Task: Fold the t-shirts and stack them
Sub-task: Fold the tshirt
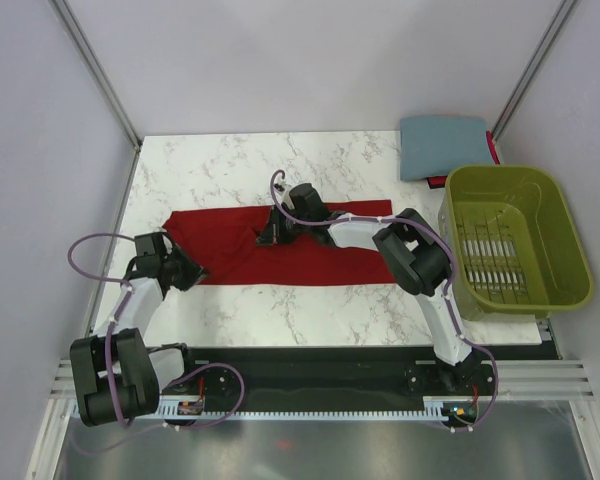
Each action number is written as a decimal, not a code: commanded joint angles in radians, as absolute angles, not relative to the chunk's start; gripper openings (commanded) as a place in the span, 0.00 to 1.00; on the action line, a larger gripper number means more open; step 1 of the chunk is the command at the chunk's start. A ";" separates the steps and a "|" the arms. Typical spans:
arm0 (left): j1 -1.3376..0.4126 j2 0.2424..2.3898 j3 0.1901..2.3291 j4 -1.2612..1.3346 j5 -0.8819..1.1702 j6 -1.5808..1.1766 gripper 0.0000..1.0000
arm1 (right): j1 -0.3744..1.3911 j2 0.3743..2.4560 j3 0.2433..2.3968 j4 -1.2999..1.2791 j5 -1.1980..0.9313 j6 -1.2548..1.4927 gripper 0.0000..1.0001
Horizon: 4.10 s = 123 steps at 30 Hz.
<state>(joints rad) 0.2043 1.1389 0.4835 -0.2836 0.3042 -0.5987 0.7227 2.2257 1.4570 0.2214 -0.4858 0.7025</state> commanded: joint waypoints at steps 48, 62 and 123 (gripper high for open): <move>0.202 1.094 0.566 -0.434 0.229 -0.838 0.02 | 0.752 2.091 1.362 0.153 -0.433 0.934 0.31; 0.201 1.127 0.569 -0.414 0.227 -0.844 0.02 | 0.772 2.092 1.373 0.052 -0.296 0.761 0.34; 0.206 1.218 0.600 -0.368 0.196 -0.900 0.02 | 0.795 2.131 1.456 -0.045 -0.265 0.678 0.31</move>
